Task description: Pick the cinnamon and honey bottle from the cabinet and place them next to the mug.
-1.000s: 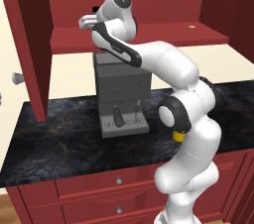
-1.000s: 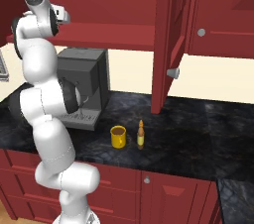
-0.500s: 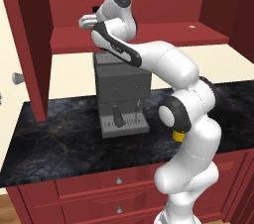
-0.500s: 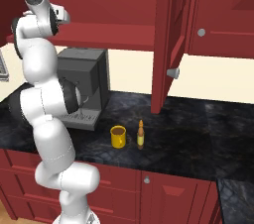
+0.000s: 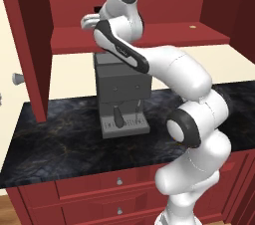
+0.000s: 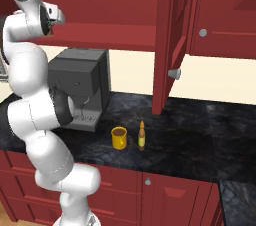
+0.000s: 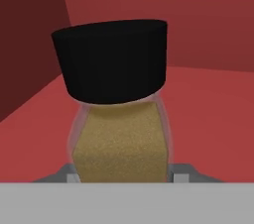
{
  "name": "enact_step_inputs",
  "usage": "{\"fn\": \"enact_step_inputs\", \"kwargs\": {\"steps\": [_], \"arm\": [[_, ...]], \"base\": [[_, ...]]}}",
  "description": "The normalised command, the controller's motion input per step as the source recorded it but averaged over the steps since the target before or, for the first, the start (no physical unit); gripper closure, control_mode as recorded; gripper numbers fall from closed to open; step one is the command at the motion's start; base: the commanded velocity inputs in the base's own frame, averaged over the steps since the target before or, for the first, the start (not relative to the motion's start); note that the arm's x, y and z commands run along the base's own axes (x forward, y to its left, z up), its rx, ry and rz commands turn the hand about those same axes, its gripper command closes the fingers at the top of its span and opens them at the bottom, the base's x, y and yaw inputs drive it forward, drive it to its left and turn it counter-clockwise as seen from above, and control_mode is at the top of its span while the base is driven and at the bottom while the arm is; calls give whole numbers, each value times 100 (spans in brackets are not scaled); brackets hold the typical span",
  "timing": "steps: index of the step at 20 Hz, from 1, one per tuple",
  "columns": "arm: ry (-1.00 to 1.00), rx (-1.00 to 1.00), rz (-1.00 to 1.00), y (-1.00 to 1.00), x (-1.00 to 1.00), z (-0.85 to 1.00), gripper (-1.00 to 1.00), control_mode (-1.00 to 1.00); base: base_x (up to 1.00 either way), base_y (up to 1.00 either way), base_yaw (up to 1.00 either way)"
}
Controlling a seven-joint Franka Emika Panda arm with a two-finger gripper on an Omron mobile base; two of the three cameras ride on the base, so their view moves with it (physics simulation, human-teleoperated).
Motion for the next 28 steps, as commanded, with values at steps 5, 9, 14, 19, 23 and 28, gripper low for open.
{"fn": "enact_step_inputs", "kwargs": {"steps": [5, 9, 14, 19, 23, 28], "arm": [[-2, 4, 0, -35, -93, 0, 100, -100], [-5, 7, 0, -62, -94, 0, 100, -100], [-5, 8, 0, -75, -100, 0, 100, -100], [-4, 5, 0, -97, -100, 0, 100, -100], [-1, 2, 0, -100, -88, 0, 100, -100], [0, 0, 0, -93, -67, 0, 100, -100]], "base": [[0, 0, 0], [0, 0, 0], [0, 0, 0], [0, 0, 0], [0, 0, 0], [0, 0, 0]]}}
